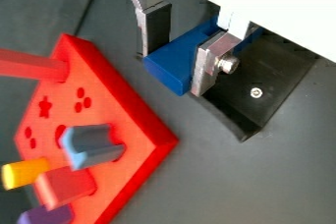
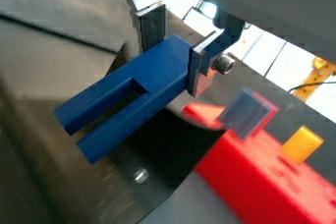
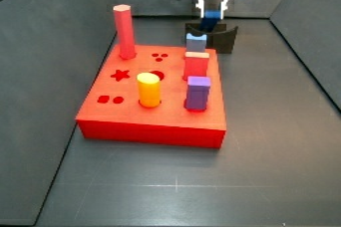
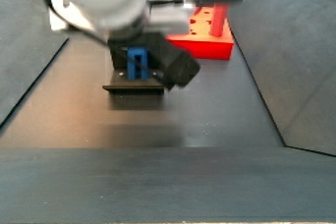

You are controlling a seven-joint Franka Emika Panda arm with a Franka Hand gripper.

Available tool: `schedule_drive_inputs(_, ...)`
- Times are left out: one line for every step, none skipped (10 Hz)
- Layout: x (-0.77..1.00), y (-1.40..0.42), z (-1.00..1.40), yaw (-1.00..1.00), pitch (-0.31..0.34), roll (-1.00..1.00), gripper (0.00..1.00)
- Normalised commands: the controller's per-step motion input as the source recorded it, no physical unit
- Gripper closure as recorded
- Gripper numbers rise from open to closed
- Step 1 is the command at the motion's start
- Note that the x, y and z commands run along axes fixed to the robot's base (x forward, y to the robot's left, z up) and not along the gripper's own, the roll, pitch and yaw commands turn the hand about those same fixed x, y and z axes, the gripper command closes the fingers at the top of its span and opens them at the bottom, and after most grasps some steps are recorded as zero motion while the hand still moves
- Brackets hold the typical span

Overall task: Pick up the square-circle object. Move up. Place the square-circle object on the fixture. Regrasp the square-circle object. Rotate the square-circle object. Move to above the board. Insert the square-circle object.
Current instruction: Place the square-circle object on the fixture.

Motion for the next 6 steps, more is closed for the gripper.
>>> schedule_drive_inputs(0.15, 0.11, -0.73, -0.17, 0.006, -0.18, 1.0)
schedule_drive_inputs(0.13, 0.09, -0.5, -0.14, -0.012, -0.16, 1.0)
schedule_drive_inputs(0.1, 0.13, -0.43, -0.12, -0.037, -0.13, 1.0)
schedule_drive_inputs(0.09, 0.14, -0.41, -0.1, -0.049, -0.12, 1.0)
schedule_drive_inputs(0.09, 0.14, -0.41, -0.09, -0.049, -0.12, 1.0)
schedule_drive_inputs(0.09, 0.14, -0.41, -0.07, -0.049, -0.12, 1.0)
